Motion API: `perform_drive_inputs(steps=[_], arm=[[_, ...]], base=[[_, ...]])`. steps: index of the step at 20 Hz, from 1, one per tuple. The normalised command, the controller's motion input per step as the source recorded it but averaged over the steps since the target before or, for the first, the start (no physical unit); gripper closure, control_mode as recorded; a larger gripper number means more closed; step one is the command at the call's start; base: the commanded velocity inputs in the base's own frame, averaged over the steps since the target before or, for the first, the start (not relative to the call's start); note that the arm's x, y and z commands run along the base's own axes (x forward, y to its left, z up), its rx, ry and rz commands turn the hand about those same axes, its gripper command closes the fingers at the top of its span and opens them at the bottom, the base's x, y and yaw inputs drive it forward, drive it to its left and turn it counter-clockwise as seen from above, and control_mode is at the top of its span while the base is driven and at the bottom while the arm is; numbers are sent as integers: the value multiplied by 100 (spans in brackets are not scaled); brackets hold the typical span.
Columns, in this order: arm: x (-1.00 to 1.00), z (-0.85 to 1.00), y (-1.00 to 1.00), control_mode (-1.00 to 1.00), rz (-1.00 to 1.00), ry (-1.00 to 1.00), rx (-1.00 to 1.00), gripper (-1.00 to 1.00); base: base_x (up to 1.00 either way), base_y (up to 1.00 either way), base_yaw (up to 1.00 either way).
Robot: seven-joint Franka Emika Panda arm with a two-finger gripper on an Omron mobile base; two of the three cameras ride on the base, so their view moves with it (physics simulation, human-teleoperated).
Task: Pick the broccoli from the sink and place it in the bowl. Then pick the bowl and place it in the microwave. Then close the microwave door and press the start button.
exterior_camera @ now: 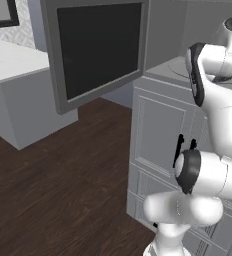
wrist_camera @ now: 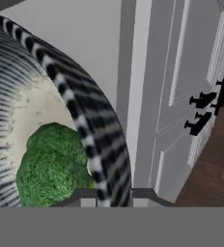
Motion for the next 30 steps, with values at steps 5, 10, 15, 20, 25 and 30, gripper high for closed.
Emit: perform_drive_inputs(steps=[5, 10, 15, 20, 25, 30], arm=[[52, -9, -39, -100, 2, 5, 6, 100], [51, -10, -26, -100, 0, 3, 3, 100], [52, -20, -14, -100, 0, 1, 1, 100], [32, -33, 0, -100, 0, -8, 0, -100], [17, -16, 0, -100, 0, -15, 0, -100], [2, -2, 19, -100, 0, -24, -1, -100]], base=[[0, 0, 0], [0, 0, 0], [0, 0, 0], [0, 0, 0], [0, 0, 0], [0, 0, 0]])
